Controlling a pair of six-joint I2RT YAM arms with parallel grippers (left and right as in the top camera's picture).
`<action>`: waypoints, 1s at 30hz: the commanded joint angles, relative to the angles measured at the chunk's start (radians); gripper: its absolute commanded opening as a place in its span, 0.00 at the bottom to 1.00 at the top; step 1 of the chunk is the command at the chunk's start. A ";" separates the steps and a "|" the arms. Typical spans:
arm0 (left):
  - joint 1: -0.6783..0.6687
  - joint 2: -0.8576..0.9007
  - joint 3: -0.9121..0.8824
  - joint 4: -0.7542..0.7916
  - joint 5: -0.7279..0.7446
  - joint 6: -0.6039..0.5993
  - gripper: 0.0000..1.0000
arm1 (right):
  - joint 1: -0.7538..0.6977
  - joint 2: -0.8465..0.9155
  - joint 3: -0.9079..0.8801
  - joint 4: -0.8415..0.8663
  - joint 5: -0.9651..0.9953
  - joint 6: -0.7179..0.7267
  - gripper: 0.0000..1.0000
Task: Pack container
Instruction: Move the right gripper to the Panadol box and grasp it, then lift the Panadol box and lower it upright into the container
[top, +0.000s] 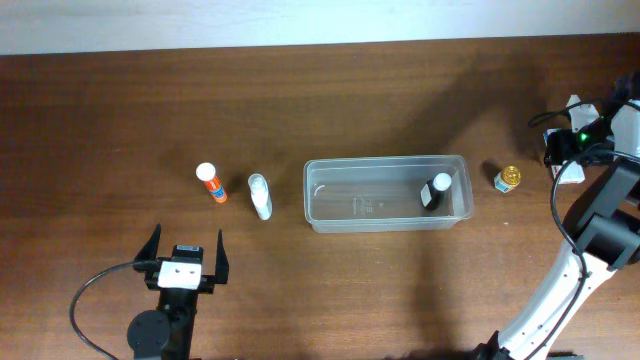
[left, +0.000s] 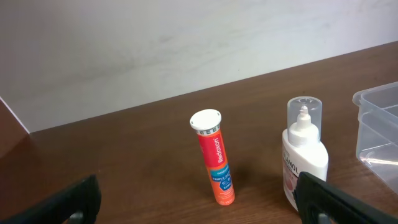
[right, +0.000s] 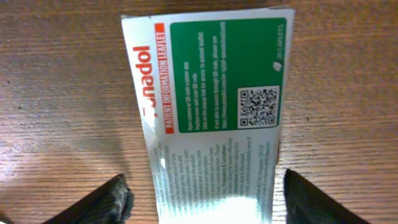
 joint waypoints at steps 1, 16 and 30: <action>0.006 -0.005 -0.004 -0.002 0.014 0.012 1.00 | 0.006 0.017 0.010 -0.002 -0.024 0.004 0.66; 0.006 -0.005 -0.004 -0.002 0.014 0.012 1.00 | 0.006 0.016 0.022 -0.004 -0.073 0.082 0.46; 0.006 -0.005 -0.004 -0.002 0.014 0.012 1.00 | 0.032 0.000 0.400 -0.314 -0.316 0.186 0.45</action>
